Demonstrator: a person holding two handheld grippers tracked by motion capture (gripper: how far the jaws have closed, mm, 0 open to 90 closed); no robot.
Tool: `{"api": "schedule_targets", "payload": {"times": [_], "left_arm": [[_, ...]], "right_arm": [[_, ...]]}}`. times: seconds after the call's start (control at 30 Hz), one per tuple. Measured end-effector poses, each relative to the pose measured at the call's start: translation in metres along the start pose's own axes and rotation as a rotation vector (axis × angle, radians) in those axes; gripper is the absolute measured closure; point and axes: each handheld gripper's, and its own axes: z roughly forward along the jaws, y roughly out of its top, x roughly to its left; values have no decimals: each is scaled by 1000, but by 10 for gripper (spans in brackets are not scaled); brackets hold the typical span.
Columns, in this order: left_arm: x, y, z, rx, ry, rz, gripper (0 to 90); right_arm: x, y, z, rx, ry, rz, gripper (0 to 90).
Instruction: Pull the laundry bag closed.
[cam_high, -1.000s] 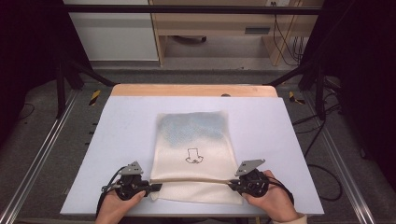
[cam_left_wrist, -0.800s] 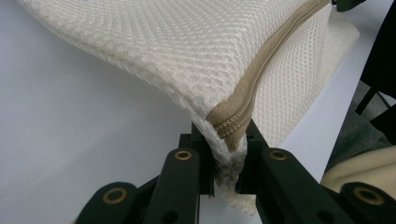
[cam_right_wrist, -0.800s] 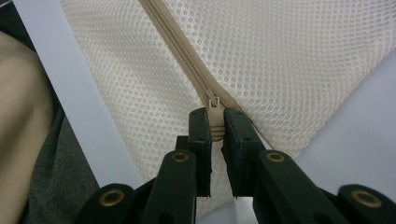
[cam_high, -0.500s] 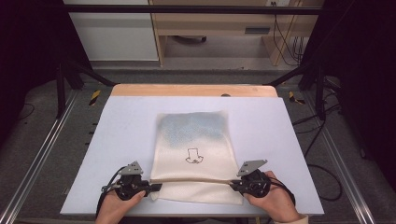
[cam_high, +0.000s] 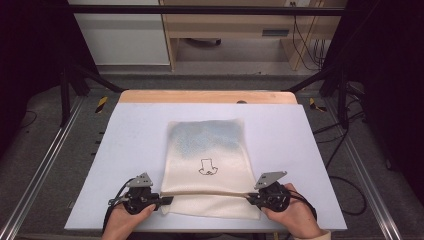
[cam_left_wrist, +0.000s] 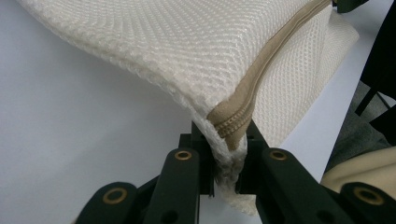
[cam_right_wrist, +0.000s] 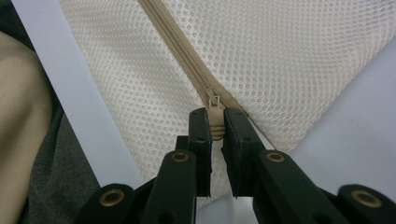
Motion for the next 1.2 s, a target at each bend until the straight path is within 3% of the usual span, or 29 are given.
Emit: {"api": "schedule_targets", "payload": {"times": [0.97, 1.2], "left_arm": [[2, 0, -1, -3, 9, 1, 814], [2, 0, -3, -10, 19, 0, 814]], "right_arm": [[-3, -3, 0, 14, -6, 17, 819], [-4, -4, 0, 29, -30, 23, 819]]}}
